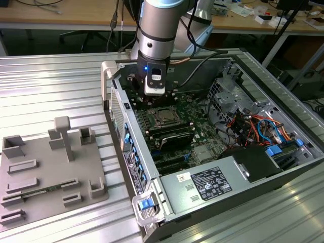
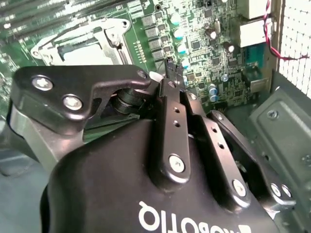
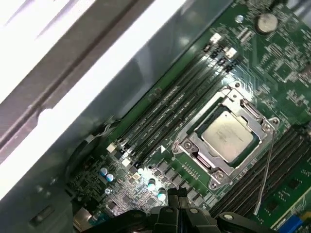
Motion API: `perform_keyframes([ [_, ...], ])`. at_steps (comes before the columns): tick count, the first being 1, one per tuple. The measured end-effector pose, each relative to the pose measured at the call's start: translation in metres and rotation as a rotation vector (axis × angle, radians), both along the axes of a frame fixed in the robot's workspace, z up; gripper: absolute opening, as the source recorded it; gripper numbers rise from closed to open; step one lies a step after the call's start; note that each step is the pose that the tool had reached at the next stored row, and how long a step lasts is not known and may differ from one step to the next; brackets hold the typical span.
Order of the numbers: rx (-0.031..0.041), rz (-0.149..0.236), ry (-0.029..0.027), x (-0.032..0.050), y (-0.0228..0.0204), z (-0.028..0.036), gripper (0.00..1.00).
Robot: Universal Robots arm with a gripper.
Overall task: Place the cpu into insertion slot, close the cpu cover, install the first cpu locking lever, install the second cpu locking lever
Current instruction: 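Install the first cpu locking lever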
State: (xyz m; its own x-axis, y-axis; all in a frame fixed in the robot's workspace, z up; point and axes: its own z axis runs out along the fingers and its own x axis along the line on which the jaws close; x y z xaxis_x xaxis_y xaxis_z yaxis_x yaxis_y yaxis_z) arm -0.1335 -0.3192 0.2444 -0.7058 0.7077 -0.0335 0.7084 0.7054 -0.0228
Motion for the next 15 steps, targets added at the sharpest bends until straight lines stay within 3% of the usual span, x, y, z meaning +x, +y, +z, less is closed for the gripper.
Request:
perform_keyframes([
  [5,-0.0001,0.036,0.0001,0.0000,0.0098,-0.0008,0.11],
  [15,0.0013,0.231,-0.0001,0.0001,0.0098,-0.0022,0.11],
])
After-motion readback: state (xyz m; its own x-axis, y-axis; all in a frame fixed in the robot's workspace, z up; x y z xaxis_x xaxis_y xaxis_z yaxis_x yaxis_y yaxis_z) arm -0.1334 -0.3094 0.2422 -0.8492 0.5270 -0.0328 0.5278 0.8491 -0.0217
